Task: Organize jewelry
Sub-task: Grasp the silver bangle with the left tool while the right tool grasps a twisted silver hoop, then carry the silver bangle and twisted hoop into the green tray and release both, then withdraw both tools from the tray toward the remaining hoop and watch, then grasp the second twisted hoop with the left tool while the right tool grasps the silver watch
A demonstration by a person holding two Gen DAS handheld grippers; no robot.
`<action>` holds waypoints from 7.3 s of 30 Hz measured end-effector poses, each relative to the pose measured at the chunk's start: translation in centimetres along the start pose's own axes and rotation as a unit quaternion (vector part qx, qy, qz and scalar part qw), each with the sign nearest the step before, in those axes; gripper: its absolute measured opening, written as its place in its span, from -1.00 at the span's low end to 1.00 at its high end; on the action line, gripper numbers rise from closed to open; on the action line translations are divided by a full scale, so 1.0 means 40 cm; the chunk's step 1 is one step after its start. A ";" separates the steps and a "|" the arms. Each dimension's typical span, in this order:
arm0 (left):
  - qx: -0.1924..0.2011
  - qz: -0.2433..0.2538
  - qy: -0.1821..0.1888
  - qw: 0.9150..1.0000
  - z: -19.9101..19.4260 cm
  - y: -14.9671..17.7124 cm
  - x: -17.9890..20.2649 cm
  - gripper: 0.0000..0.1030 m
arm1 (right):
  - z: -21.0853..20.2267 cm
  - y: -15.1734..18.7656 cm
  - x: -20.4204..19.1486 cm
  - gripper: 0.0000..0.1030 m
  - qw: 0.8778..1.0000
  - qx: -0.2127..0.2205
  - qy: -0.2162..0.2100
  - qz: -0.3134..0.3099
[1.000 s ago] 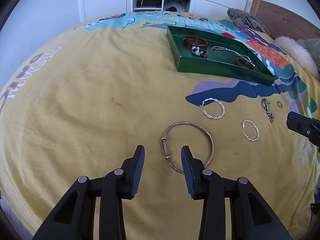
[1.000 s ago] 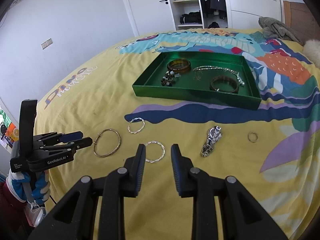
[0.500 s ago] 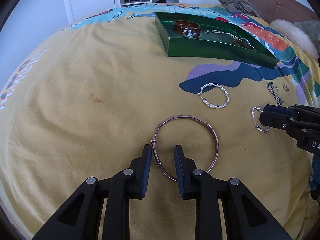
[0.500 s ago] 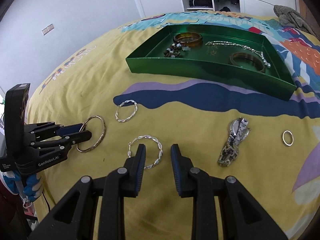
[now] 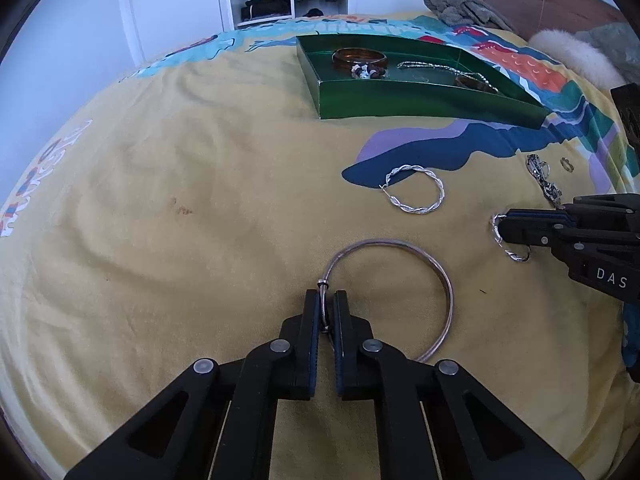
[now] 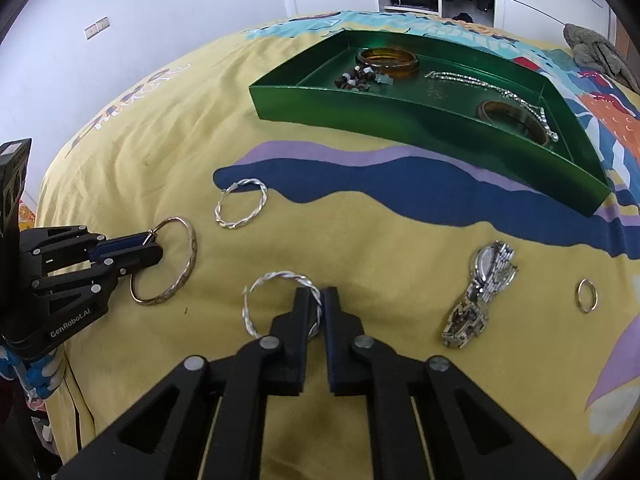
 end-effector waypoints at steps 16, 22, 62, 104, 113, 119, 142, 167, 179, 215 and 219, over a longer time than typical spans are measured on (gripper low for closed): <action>0.021 0.011 -0.057 0.998 -0.088 -0.009 0.016 -0.89 | -0.162 0.008 -0.013 -0.89 0.997 0.067 0.020 0.024; 0.027 0.024 -0.076 0.996 -0.125 -0.015 0.036 -0.89 | -0.236 0.010 -0.027 -0.89 0.995 0.091 0.027 0.027; 0.109 0.041 -0.064 0.991 -0.193 -0.340 0.151 -0.89 | -0.389 -0.086 0.219 -0.89 0.982 0.158 0.077 0.075; 0.006 0.016 -0.016 1.000 0.332 -0.445 0.232 -0.86 | 0.131 -0.312 0.408 -0.84 0.990 0.026 0.139 -0.024; 0.030 -0.005 -0.007 1.000 0.239 -0.473 0.208 -0.45 | 0.034 -0.340 0.401 -0.54 0.989 0.055 0.134 0.011; 0.071 -0.014 -0.020 0.997 0.075 -0.506 0.166 -0.37 | -0.149 -0.371 0.357 -0.53 0.986 0.107 0.129 0.019; 0.171 -0.043 -0.072 0.982 -0.493 -0.376 0.019 -0.37 | -0.717 -0.239 0.122 -0.53 0.967 0.217 0.131 0.035; 0.187 -0.045 -0.062 0.979 -0.606 -0.190 0.007 -0.31 | -0.900 -0.037 0.069 -0.40 0.961 0.253 0.104 0.045; 0.130 -0.032 -0.046 0.990 -0.411 -0.157 0.029 -0.31 | -0.815 0.008 0.197 -0.40 0.961 0.239 0.111 0.086; -0.005 -0.017 0.040 0.999 0.104 -0.156 0.071 -0.36 | -0.210 -0.025 0.325 -0.40 0.985 0.086 -0.011 0.151; -0.008 -0.010 0.039 0.999 0.115 -0.160 0.075 -0.36 | -0.153 -0.036 0.325 -0.40 0.985 0.068 -0.025 0.156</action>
Point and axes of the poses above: each gripper's, at about its wrist camera, not at the fingertips, and z roughly the way its jaws point, x to its right, y to its underside, the point moved 2 cm from there along z, roughly the way its jaws point, and after that the axes turned 10 degrees about x, right-handed, at the moved point
